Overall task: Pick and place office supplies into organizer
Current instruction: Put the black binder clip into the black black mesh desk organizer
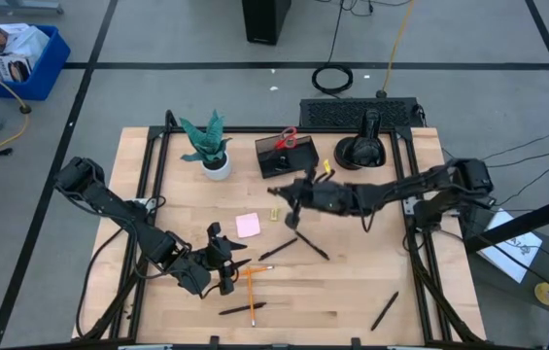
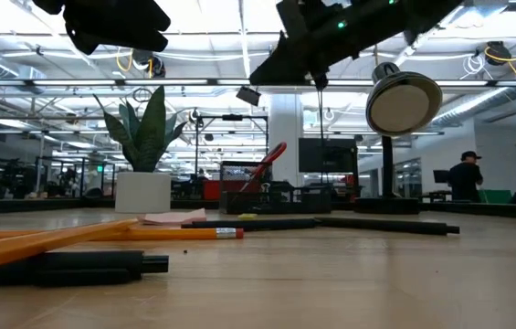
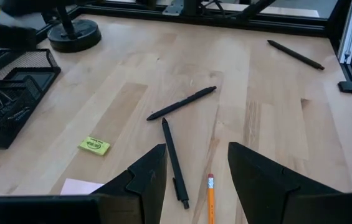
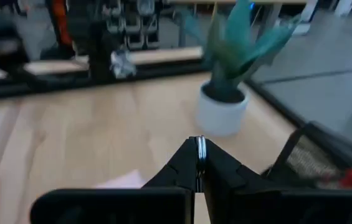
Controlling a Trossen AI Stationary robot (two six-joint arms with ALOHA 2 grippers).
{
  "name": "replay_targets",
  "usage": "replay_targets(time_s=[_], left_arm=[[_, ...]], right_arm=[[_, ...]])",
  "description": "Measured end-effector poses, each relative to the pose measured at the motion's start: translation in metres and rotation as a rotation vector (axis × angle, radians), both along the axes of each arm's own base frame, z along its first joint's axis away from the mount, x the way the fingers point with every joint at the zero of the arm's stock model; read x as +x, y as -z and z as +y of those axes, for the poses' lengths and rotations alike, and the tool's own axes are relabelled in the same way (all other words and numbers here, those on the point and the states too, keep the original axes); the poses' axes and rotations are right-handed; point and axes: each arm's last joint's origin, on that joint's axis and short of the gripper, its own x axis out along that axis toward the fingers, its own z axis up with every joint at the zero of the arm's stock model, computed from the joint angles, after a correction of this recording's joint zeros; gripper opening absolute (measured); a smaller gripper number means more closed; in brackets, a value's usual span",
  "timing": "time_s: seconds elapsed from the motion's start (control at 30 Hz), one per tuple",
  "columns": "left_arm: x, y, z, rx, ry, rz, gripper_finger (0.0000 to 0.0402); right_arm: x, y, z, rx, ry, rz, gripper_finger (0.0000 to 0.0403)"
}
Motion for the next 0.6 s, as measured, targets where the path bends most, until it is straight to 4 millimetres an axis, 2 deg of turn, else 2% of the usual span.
replay_targets(time_s=[0.17,0.4,0.6], left_arm=[[0.000,0.000,0.000,-0.001,0.000,-0.001,0.0177],[0.000,0.000,0.000,0.003,0.002,0.000,0.0177],[0.000,0.000,0.000,0.012,0.007,0.002,0.0177]], right_arm=[[0.005,0.003,-0.033,0.020,0.062,-0.046,0.0006],[0.012,0.037,-0.074,0.140,0.148,-0.007,0.0006],[0.015,0.052,-0.101,0.172,0.212,-0.021,0.0006]])
